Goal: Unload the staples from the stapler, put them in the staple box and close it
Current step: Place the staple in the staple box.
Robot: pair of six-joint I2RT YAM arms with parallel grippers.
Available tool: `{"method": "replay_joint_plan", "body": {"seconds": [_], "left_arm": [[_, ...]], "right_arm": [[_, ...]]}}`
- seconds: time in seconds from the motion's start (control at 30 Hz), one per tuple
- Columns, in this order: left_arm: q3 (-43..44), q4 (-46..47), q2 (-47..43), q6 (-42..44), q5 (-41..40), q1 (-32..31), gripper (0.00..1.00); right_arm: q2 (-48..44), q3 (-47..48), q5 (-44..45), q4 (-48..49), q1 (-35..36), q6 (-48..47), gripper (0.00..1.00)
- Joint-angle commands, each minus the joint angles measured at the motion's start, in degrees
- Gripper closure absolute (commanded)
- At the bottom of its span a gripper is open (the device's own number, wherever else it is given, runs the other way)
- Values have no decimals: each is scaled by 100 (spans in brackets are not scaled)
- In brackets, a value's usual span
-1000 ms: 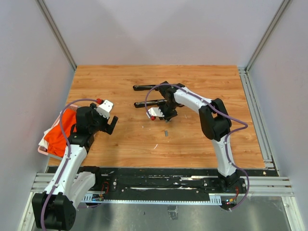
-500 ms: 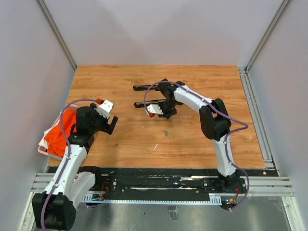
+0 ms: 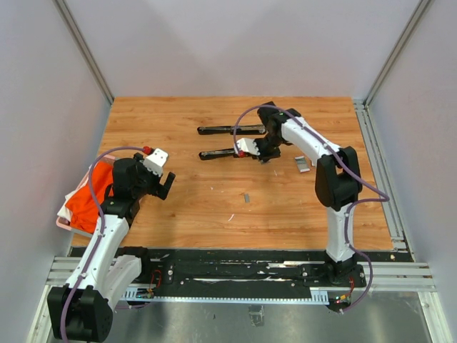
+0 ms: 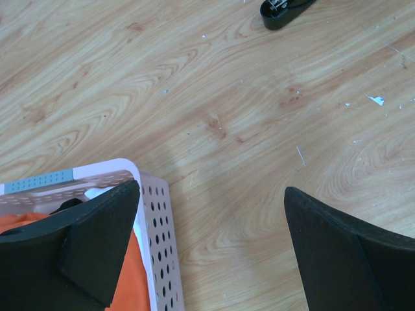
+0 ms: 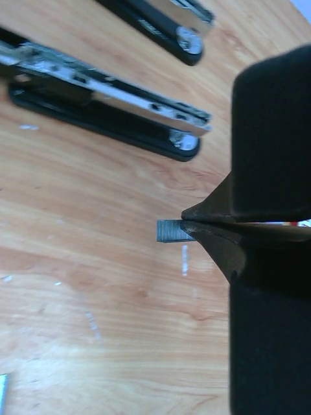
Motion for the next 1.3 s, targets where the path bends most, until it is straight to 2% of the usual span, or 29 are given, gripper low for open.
{"method": "replay_joint_plan", "body": {"seconds": [0.0, 0.23, 0.5, 1.03, 1.27], "left_arm": [[-41, 143, -46, 38, 58, 37, 2], [-33, 143, -7, 30, 63, 37, 2], [-33, 153, 40, 23, 46, 37, 2], [-24, 152, 50, 16, 49, 37, 2], [-24, 152, 49, 12, 37, 37, 2]], "right_arm": [[-389, -209, 9, -222, -486, -212, 99], [-472, -369, 56, -223, -1239, -444, 99], [-353, -421, 103, -215, -1757, -557, 99], [-222, -1070, 311, 158, -2087, -660, 99], [-96, -1065, 329, 323, -2094, -519, 99]]}}
